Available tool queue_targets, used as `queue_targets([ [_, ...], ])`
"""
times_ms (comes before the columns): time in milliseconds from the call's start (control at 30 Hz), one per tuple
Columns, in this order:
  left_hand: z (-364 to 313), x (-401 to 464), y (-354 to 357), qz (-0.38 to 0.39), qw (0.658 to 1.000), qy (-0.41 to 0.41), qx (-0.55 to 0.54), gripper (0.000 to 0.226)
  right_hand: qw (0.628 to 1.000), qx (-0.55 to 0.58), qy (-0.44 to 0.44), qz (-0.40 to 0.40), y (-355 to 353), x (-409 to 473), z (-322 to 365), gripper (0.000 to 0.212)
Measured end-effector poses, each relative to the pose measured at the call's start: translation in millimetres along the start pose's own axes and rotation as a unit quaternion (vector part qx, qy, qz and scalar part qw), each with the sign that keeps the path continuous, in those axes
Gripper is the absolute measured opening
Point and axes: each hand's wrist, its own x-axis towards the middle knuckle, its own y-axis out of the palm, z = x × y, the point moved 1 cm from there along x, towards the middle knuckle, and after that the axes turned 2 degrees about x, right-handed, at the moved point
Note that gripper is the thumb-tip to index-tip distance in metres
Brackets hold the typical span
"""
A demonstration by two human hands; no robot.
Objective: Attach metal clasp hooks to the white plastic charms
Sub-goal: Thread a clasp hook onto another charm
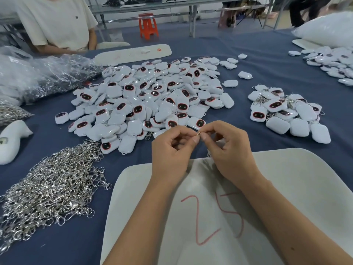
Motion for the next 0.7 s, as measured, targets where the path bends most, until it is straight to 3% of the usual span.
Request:
queue_targets([
  [333,-1.2,0.9,-4.0,0.046,0.998,-0.027,-0.019,0.010,0.992,-0.106,-0.068,0.010,-0.6,0.3,-2.2,0.010],
  [700,1.0,-1.4,-1.3,0.061,0.994,-0.054,-0.069,0.009,0.992,-0.094,-0.082,0.010,0.0,0.0,-0.4,0.007],
])
